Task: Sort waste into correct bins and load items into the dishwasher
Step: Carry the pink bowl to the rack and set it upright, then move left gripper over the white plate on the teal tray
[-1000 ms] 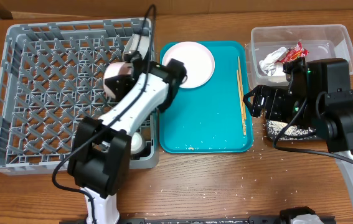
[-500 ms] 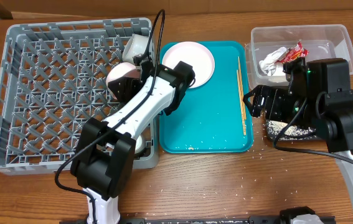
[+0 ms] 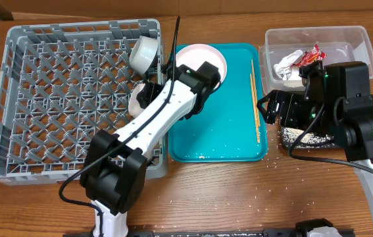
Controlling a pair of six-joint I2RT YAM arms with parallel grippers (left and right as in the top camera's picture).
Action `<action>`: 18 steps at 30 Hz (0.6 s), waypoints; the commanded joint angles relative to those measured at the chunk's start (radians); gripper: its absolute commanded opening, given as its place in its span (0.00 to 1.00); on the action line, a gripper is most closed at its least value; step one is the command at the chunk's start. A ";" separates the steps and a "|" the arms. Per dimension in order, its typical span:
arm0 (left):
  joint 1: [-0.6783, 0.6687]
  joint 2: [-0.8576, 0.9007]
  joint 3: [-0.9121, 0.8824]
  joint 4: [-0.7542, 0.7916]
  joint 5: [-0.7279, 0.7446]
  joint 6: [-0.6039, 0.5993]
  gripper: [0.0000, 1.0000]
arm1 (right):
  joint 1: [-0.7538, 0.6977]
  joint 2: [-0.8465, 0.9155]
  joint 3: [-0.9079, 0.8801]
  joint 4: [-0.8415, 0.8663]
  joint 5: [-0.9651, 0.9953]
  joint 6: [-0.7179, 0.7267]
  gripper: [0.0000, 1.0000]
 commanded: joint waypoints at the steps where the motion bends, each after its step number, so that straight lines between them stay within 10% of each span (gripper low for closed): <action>1: -0.006 0.010 0.132 -0.013 0.099 0.057 0.70 | -0.001 -0.002 0.013 0.006 0.004 -0.003 1.00; 10: 0.009 0.014 0.314 0.265 0.654 0.003 0.70 | -0.001 -0.002 0.013 0.006 0.004 -0.003 1.00; 18: -0.002 0.131 0.261 0.413 0.513 -0.415 0.55 | -0.001 -0.002 0.013 0.006 0.004 -0.003 1.00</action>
